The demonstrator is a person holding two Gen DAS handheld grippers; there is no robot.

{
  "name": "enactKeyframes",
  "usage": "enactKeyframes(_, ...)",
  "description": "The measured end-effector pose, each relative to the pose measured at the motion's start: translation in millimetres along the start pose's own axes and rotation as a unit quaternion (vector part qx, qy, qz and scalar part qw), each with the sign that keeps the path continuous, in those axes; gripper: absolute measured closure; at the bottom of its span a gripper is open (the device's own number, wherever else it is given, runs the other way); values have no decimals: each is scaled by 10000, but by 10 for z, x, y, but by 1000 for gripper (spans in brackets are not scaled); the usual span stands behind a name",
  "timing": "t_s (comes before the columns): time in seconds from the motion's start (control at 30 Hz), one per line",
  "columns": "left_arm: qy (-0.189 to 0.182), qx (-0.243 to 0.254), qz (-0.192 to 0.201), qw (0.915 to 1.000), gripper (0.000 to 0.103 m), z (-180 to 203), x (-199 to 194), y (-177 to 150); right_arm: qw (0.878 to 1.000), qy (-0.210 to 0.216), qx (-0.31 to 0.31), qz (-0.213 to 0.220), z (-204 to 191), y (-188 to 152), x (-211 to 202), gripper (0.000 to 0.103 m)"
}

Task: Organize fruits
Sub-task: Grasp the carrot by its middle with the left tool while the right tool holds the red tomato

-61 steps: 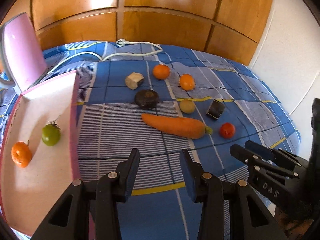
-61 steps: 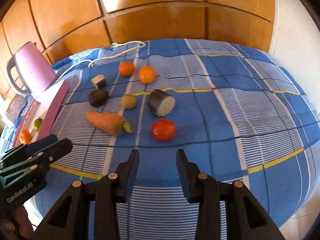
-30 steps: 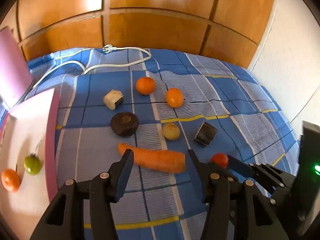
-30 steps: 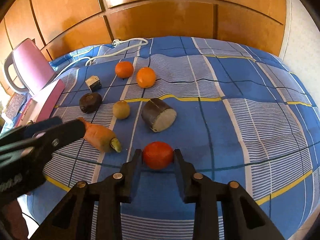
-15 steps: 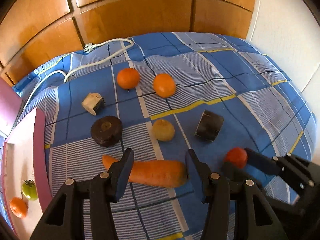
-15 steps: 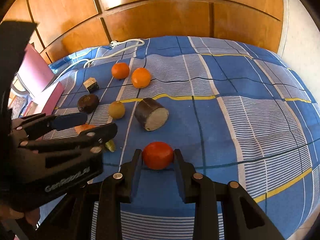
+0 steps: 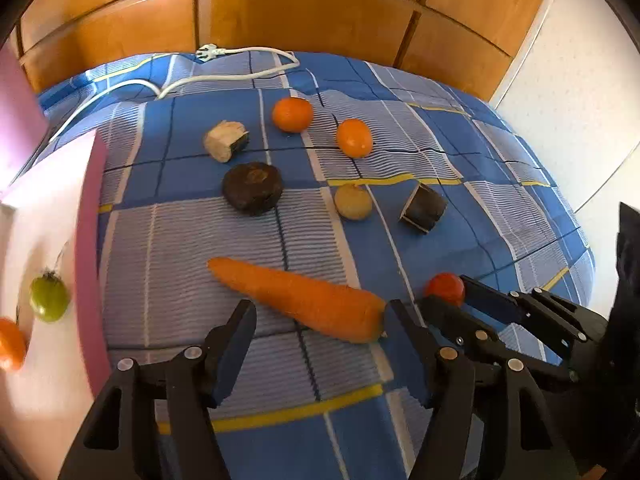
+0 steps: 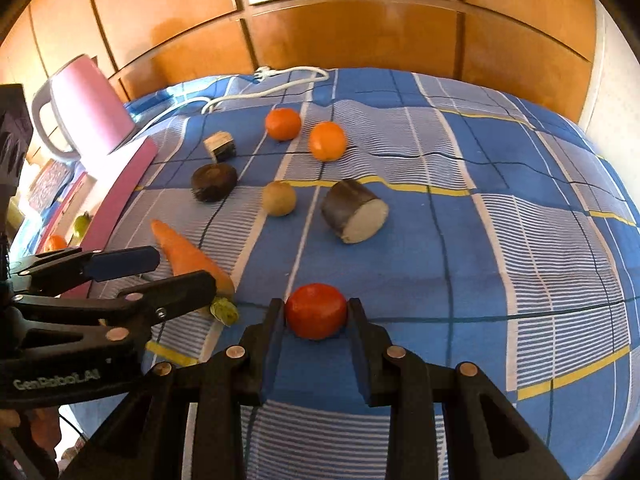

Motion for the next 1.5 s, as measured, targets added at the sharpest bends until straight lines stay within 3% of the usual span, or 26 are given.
enactKeyframes(0.2, 59, -127, -162, 9998, 32, -111, -4, -214, 10000, 61, -11, 14, -36, 1, -32, 72)
enactKeyframes(0.23, 242, -113, -166, 9995, 42, -136, 2, -252, 10000, 70, -13, 16, -43, 4, -36, 72)
enactKeyframes(0.27, 324, -87, -126, 9994, 46, -160, -12, -267, 10000, 86, -10, 19, -50, 8, -38, 72)
enactKeyframes(0.53, -302, -977, -105, 9947, 50, -355, -90, -245, 9997, 248, -54, -12, -135, 27, -15, 72)
enactKeyframes(0.73, -932, -1525, -350, 9833, 48, -223, 4, -57, 9998, 127, 167, -50, 7, -29, -39, 72)
enactKeyframes(0.9, -1090, -1922, -507, 9740, 41, -133, 91, 51, 9997, 110, 210, -45, 52, -29, -51, 72)
enactKeyframes(1.03, -912, -2168, -568, 9703, 38, -130, 154, 141, 9997, 166, 197, -54, 35, -40, -20, 72)
enactKeyframes(1.13, -518, -2091, -546, 9750, 40, -109, 203, 221, 9995, 218, 220, -30, 44, -42, -16, 72)
enactKeyframes(1.23, 53, -1602, -447, 9861, 54, -22, 235, 255, 9994, 256, 241, -10, 48, -50, -18, 72)
enactKeyframes(1.33, 99, -1302, -340, 9909, 58, 33, 237, 248, 9992, 306, 268, -1, 62, -50, -19, 72)
enactKeyframes(1.5, -192, -965, -348, 9945, 69, 28, 195, 228, 9989, 319, 345, 8, 103, -42, -25, 72)
Point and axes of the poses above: each gripper's, at about its wrist camera, not at the fingertips, and x roughly the way its jaws point, z to its right, y to its top, the point moved 5 cm from there along x, roughly the way its jaws point, and after that the axes turned 4 degrees about -z, right-handed, at the moved point
